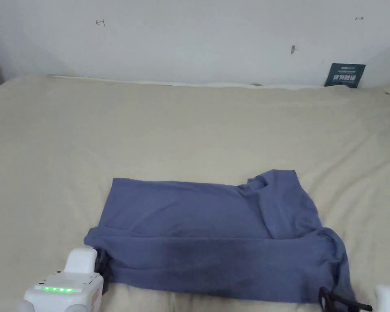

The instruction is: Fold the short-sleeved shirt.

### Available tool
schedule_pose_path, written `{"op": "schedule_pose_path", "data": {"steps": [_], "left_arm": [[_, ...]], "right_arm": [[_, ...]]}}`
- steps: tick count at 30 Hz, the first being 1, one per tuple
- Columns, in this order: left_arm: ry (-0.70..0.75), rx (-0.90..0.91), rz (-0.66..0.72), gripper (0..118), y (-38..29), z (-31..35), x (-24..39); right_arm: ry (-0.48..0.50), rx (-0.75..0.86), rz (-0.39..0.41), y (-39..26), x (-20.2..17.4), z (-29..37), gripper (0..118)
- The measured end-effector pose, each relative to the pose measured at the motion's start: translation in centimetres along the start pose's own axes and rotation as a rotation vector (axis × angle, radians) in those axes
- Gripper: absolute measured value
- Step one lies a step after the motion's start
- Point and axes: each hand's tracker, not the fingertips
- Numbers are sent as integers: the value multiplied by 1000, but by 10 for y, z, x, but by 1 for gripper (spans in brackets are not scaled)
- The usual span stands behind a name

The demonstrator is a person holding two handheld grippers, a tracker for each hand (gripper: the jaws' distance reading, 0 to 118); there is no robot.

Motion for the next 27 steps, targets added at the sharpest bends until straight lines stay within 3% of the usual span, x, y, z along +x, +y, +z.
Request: {"op": "schedule_pose_path", "data": {"steps": [3, 5, 6, 7, 8, 9, 10, 11, 17, 23, 27], "left_arm": [[-14, 13, 0, 9, 0, 8, -9], [-14, 19, -6, 9, 0, 11, -14], [-19, 19, -4, 9, 0, 12, -18], [-36, 14, 11, 9, 0, 12, -21], [-41, 12, 19, 9, 0, 12, -23], [-56, -2, 30, 9, -1, 11, -25], [-71, -9, 46, 9, -2, 11, -26], [-72, -2, 47, 9, -3, 12, -27], [-95, 13, 75, 9, -4, 25, -34], [-135, 30, 138, 8, -2, 61, -48], [-106, -33, 163, 8, -27, 71, -57]], "right_arm": [[-93, -63, -32, -7, 17, -26, 117], [-64, -147, -41, -8, 28, -42, 116], [-58, -181, -58, -9, 32, -50, 110], [-51, -198, -68, -10, 36, -55, 93], [-44, -212, -65, -11, 38, -58, 68], [-46, -202, -56, -10, 36, -57, 61], [-47, -182, -43, -8, 34, -51, 39], [-23, -182, -47, -5, 35, -47, 5], [-86, -116, 115, 20, 16, -15, 5], [-98, -34, 137, 40, 2, 26, 5], [-100, -102, 81, 10, 7, 28, 5]]}}
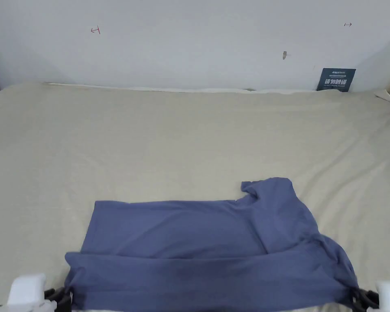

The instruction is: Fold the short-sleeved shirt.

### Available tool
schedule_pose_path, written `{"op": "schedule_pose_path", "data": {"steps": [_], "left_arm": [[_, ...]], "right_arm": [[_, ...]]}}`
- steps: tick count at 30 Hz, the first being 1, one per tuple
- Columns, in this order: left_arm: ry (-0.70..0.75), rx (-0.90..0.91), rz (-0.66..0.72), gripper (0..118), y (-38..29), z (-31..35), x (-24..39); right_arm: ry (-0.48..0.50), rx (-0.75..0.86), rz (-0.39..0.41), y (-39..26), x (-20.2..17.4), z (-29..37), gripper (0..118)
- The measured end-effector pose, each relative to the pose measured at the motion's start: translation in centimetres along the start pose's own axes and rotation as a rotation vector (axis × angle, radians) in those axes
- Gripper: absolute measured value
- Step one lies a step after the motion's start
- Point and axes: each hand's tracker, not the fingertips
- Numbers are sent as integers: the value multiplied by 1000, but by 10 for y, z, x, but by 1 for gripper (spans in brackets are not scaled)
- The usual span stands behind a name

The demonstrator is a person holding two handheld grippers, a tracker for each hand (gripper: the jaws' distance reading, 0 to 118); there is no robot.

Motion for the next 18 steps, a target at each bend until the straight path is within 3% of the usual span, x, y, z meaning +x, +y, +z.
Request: {"op": "schedule_pose_path", "data": {"steps": [5, 6, 7, 8, 9, 15, 18], "left_arm": [[42, -28, 8, 8, -25, -19, 3], [51, -18, 9, 14, -26, -21, 5], [59, -13, 12, 33, -26, -21, 8], [119, -14, 3, 69, -25, -19, 11], [163, -16, 1, 114, -25, -18, 14], [204, 204, 64, 118, -23, 35, 26], [218, 354, 22, 118, -11, 67, 37]], "right_arm": [[-6, -48, -30, -43, -4, -28, 6], [-33, -36, -20, -47, -6, -30, 19], [-48, -25, -16, -48, -9, -29, 47], [-63, -25, -7, -48, -10, -27, 83], [-63, -25, -11, -47, -12, -23, 116], [-93, 284, -66, -17, -32, 50, 118], [-58, 416, -74, 9, -45, 82, 118]]}}
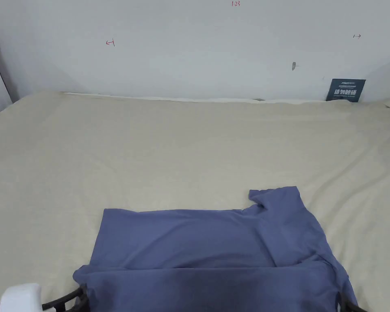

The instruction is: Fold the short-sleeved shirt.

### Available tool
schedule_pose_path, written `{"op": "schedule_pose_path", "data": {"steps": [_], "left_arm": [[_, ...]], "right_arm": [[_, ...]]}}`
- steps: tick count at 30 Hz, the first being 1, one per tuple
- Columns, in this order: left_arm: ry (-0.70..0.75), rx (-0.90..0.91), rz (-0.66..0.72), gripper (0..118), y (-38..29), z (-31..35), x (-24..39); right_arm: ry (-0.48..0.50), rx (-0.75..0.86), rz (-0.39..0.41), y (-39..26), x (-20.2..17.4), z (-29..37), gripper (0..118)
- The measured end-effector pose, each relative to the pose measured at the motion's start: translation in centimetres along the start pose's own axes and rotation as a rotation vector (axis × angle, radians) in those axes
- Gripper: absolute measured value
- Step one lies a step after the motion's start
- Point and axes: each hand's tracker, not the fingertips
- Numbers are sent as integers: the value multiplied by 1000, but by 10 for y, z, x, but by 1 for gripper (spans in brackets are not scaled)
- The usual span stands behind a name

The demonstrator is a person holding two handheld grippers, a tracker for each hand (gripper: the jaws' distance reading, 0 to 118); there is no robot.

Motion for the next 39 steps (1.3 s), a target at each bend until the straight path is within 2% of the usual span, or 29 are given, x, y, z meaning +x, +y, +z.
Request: {"op": "schedule_pose_path", "data": {"steps": [3, 5, 7, 9, 10, 11, 12, 13, 14, 15, 16, 22, 25, 26, 28, 31, 34, 35, 36, 37, 39], "left_arm": [[-2, 170, -40, 117, 26, 32, 11], [-64, 300, -37, 117, 46, 56, 19], [-89, 382, -35, 116, 62, 74, 28], [-102, 417, -48, 112, 76, 87, 38], [-133, 425, -64, 101, 79, 92, 42], [-133, 451, -77, 68, 80, 97, 45], [-118, 450, -89, 0, 81, 98, 49], [-105, 468, -129, 0, 82, 99, 52], [-154, 413, -86, 0, 78, 99, 50], [-195, 402, -76, 0, 78, 100, 50], [-169, 405, -76, 0, 77, 102, 51], [-163, 330, -95, 0, 78, 74, 48], [-193, 255, -79, 0, 85, 36, 43], [-207, 181, -94, 0, 88, 17, 42], [-153, 68, -107, 0, 94, -18, 44], [-170, 24, -61, 0, 101, -77, 38], [-170, -76, -97, 12, 113, -139, 39], [-178, -120, -101, 29, 117, -161, 37], [-165, -166, -111, 81, 120, -181, 39], [-144, -229, -128, 114, 119, -204, 41], [-133, -239, -114, 118, 112, -240, 41]], "right_arm": [[41, 122, 15, 37, -14, 14, 118], [77, 167, 8, 65, -25, 16, 118], [91, 206, 3, 86, -35, 18, 118], [163, 246, -2, 100, -41, 23, 115], [167, 264, -4, 104, -45, 27, 106], [153, 264, 1, 105, -49, 31, 81], [145, 270, 14, 106, -53, 34, 28], [114, 275, 36, 104, -56, 36, 0], [80, 296, 56, 100, -60, 41, 0], [118, 281, 44, 99, -61, 44, 0], [156, 264, 26, 98, -62, 47, 0], [137, 233, 43, 88, -57, 48, 0], [142, 213, 47, 83, -55, 39, 0], [146, 204, 49, 81, -55, 36, 0], [147, 181, 51, 77, -57, 28, 0], [161, 141, 45, 72, -55, 11, 0], [161, 103, 54, 66, -55, -3, 0], [162, 92, 57, 63, -55, -6, 0], [158, 81, 56, 61, -55, -9, 0], [159, 68, 54, 59, -54, -13, 0], [162, 49, 61, 54, -52, -20, 0]]}}
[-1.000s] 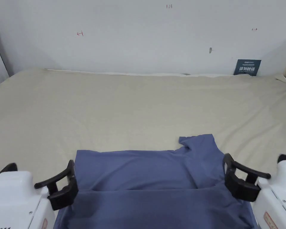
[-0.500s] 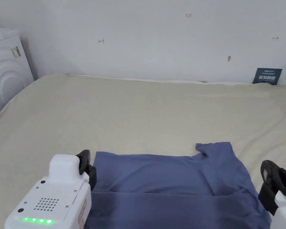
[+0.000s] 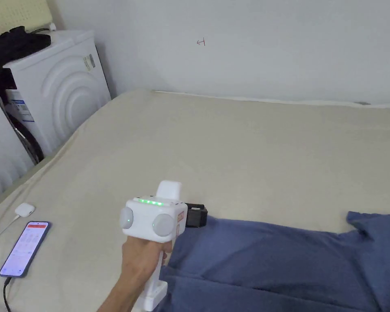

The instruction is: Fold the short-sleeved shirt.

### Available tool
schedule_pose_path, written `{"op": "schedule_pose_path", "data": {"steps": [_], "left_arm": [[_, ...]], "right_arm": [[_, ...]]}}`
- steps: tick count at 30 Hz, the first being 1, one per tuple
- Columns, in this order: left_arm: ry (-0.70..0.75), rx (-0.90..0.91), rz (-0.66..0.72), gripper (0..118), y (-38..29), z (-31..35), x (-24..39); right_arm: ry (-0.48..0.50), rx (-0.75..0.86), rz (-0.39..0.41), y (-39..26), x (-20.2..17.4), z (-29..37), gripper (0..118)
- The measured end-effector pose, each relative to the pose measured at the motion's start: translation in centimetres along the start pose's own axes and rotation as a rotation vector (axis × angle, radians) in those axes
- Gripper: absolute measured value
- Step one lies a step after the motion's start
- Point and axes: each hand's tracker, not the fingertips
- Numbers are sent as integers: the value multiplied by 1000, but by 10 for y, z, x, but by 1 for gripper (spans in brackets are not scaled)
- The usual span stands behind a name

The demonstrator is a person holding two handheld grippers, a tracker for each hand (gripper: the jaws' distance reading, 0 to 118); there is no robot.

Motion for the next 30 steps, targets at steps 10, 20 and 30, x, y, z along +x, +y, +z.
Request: {"op": "schedule_pose_path", "data": {"steps": [10, 20, 30], "left_arm": [[111, -189, -103, 59, -6, -105, -2], [-45, -14, -112, 10, -8, -62, 1], [-134, 80, -5, 8, 11, 1, 6]], "right_arm": [[-26, -94, 15, -9, 11, -40, 0], [15, -112, 25, 11, 48, -118, 82], [108, -492, 122, 25, 117, -345, 118]]}}
